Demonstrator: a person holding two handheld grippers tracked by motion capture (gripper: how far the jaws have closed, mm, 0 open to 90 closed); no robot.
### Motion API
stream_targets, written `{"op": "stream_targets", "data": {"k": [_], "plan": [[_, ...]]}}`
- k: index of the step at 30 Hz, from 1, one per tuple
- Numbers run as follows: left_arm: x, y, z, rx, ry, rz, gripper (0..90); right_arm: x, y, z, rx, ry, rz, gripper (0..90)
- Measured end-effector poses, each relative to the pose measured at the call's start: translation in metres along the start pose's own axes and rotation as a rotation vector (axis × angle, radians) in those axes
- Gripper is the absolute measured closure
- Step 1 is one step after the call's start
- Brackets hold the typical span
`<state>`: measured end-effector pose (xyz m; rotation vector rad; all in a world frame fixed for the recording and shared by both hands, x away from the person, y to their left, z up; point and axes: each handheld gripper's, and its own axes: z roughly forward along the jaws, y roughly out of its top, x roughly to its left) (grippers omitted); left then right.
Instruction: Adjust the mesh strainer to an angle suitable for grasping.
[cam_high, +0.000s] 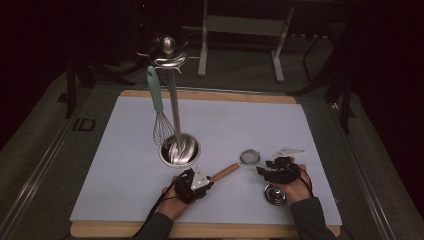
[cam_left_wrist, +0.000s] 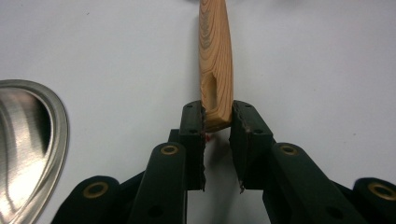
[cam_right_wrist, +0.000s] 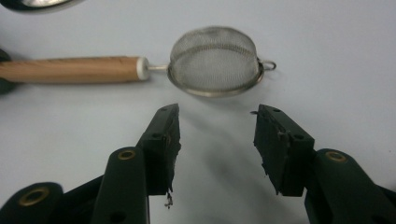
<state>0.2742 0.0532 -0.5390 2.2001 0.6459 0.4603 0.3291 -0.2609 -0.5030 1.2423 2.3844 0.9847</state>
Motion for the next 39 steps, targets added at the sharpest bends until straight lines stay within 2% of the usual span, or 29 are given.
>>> {"op": "stream_targets", "data": {"k": [4,7,11,16,25,31,37,39], "plan": [[0.001,0.0,0.0,-0.007,-0.009,-0.017,75.8,0.001,0.001,0.007,0.022,-0.013,-0.008,56.0],[0.002,0.0,-0.001,-0.01,-0.012,-0.025,75.8,0.0,0.002,0.016,0.054,-0.045,-0.023,69.3],[0.004,-0.001,-0.001,-0.015,-0.021,-0.037,75.8,-0.001,0.006,0.027,0.081,-0.067,-0.027,77.3],[0.006,-0.001,-0.001,-0.006,-0.035,-0.049,75.8,0.0,0.016,0.03,0.053,-0.052,-0.018,78.3],[0.01,-0.004,-0.003,0.009,-0.028,-0.053,76.3,0.007,0.038,0.035,0.019,-0.032,-0.038,76.7],[0.01,-0.006,-0.005,0.017,0.001,-0.043,77.9,0.017,0.056,0.04,0.005,-0.03,-0.068,76.7],[0.012,-0.008,-0.008,0.009,0.022,-0.043,78.5,0.021,0.067,0.048,0.005,-0.023,-0.091,76.5],[0.014,-0.009,-0.01,-0.001,0.042,-0.052,78.5,0.022,0.073,0.058,0.014,-0.02,-0.09,76.5]]}}
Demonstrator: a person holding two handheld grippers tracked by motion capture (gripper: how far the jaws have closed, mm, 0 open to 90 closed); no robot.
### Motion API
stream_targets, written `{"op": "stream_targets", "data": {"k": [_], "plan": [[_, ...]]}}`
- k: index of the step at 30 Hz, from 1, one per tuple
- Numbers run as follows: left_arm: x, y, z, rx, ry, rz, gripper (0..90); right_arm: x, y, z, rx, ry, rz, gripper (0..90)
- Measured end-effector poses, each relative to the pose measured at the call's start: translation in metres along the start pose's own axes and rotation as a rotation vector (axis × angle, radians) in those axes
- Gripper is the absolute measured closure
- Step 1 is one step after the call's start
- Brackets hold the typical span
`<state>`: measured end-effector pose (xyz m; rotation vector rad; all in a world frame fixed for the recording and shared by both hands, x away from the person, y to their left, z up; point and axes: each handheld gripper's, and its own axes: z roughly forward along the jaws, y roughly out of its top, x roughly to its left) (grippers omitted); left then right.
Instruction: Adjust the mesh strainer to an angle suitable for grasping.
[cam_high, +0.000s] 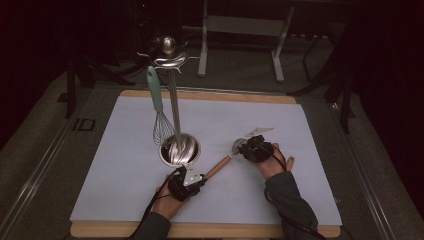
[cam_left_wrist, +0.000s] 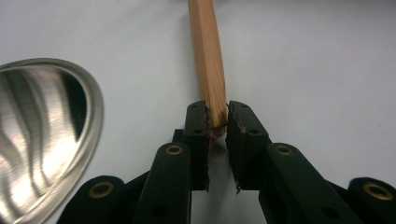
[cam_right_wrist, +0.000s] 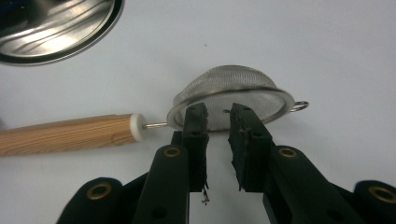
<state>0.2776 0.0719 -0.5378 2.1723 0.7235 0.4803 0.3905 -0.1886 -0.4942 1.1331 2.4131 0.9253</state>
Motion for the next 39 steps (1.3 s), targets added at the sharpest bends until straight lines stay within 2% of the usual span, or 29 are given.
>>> {"op": "stream_targets", "data": {"k": [11,18,29,31,34,36,39], "plan": [[0.006,-0.003,-0.008,-0.018,0.043,-0.016,78.1,0.003,0.022,0.03,0.071,-0.01,-0.038,76.3],[0.003,-0.004,-0.007,-0.018,0.043,-0.007,77.4,0.009,0.027,0.028,0.052,0.016,-0.041,74.1],[-0.001,-0.003,-0.001,0.006,0.056,0.01,76.4,0.008,0.034,0.02,0.006,-0.003,-0.046,72.6],[-0.001,-0.003,-0.002,0.005,0.057,0.01,76.2,0.007,0.038,0.021,-0.014,-0.018,-0.031,72.2],[-0.002,-0.003,-0.001,0.006,0.061,0.015,75.8,0.005,0.041,0.023,-0.033,0.0,-0.001,71.3],[-0.002,-0.003,-0.001,0.008,0.061,0.021,75.5,0.006,0.045,0.024,-0.035,-0.02,-0.013,71.5],[-0.002,-0.003,-0.001,0.009,0.062,0.021,75.3,0.008,0.048,0.022,-0.06,-0.013,-0.008,71.5]]}}
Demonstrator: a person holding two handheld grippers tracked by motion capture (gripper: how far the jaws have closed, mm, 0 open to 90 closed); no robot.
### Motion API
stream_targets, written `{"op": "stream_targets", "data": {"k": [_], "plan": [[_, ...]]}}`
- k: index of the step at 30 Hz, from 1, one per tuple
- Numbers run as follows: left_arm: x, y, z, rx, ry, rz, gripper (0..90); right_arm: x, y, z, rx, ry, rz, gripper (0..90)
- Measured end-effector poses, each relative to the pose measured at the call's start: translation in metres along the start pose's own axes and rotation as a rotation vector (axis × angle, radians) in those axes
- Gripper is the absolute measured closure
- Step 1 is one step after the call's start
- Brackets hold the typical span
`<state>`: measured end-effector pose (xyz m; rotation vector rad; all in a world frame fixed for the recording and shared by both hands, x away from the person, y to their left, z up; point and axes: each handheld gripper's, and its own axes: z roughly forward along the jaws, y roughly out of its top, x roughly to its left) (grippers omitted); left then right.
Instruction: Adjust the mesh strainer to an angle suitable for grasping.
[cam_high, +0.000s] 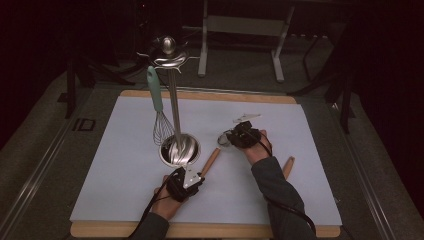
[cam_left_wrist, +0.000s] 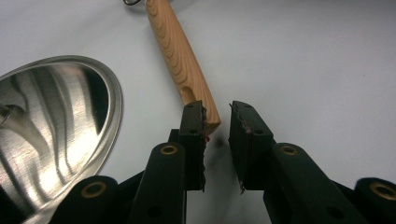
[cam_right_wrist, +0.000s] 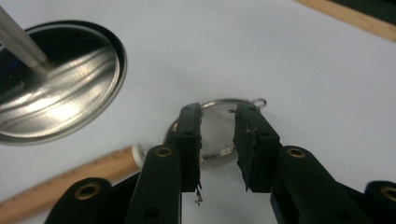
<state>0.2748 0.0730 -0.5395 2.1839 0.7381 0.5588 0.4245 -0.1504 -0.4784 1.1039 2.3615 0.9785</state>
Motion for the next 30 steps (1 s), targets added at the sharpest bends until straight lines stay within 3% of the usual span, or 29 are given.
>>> {"op": "stream_targets", "data": {"k": [9,15,18,25,28,30], "plan": [[0.001,-0.001,-0.001,0.005,0.01,0.001,75.6,0.0,-0.003,0.016,0.056,-0.017,0.008,76.0],[0.001,-0.003,-0.003,-0.008,0.014,-0.018,75.5,-0.001,-0.002,0.013,0.053,-0.013,-0.006,76.1],[0.001,-0.004,-0.005,-0.013,0.01,-0.018,75.5,0.001,-0.002,0.019,0.098,-0.026,-0.039,76.9],[0.001,-0.005,-0.009,-0.034,0.005,-0.03,75.2,-0.002,-0.013,0.033,0.224,-0.04,-0.055,78.8],[0.001,-0.005,-0.01,-0.039,0.007,-0.03,74.9,0.0,-0.017,0.03,0.241,-0.027,-0.041,80.6],[0.001,-0.006,-0.012,-0.041,0.01,-0.033,74.7,0.004,-0.02,0.026,0.26,-0.031,-0.069,81.6]]}}
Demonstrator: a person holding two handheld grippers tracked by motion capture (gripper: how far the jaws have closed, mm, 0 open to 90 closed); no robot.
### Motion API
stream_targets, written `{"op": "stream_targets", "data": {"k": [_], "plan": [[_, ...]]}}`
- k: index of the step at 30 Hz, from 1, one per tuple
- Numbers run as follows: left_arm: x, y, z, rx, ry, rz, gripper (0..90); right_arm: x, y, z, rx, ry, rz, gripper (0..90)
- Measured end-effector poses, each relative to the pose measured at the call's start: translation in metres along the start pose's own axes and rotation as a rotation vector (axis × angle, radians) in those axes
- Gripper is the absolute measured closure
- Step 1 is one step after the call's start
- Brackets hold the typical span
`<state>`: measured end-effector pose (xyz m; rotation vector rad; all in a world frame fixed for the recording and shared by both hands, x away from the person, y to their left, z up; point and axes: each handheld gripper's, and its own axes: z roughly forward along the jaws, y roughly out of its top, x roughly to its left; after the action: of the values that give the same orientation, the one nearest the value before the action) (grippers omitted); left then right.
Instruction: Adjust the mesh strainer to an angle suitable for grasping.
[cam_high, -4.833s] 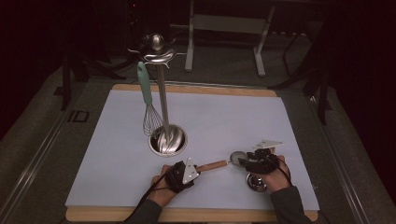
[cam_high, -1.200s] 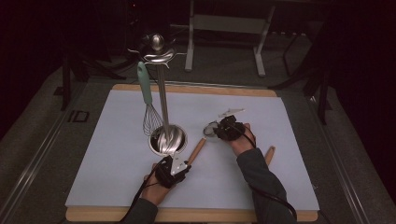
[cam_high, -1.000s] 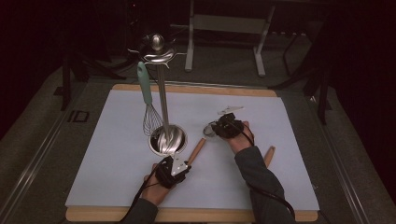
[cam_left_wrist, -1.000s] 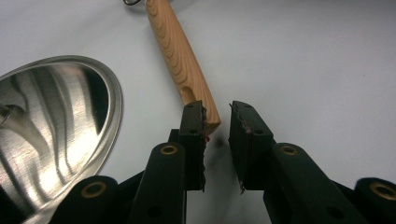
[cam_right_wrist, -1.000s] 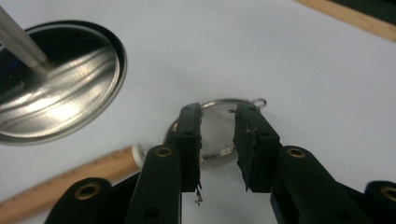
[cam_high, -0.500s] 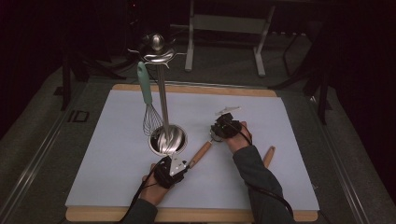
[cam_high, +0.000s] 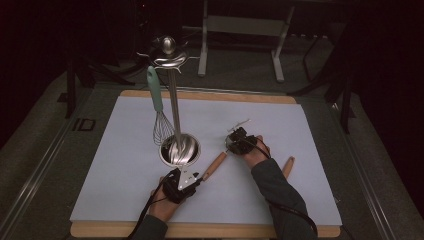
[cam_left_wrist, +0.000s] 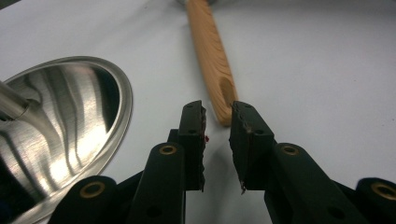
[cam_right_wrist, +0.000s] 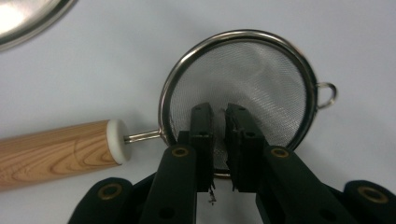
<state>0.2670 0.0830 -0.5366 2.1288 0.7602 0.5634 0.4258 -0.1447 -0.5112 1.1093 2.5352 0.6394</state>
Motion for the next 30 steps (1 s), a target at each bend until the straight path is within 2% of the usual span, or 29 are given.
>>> {"op": "stream_targets", "data": {"k": [3,9,13,18,24,30], "plan": [[0.001,-0.001,-0.001,0.001,0.007,-0.004,74.7,0.003,-0.005,-0.005,-0.001,-0.005,0.003,81.5],[0.006,-0.003,-0.007,-0.017,0.022,-0.01,74.7,0.005,-0.02,-0.015,0.0,0.016,0.027,80.1],[0.011,-0.006,-0.012,-0.024,0.037,-0.02,74.7,0.006,-0.029,-0.022,-0.007,0.025,0.019,78.8],[0.019,-0.012,-0.02,-0.034,0.067,-0.044,73.9,0.005,-0.035,-0.033,-0.018,0.032,-0.005,73.0],[0.029,-0.019,-0.029,-0.037,0.095,-0.074,73.1,0.008,-0.033,-0.046,-0.075,0.078,-0.073,65.8],[0.035,-0.024,-0.036,-0.037,0.115,-0.08,72.8,0.022,-0.028,-0.047,-0.105,0.117,-0.185,59.8]]}}
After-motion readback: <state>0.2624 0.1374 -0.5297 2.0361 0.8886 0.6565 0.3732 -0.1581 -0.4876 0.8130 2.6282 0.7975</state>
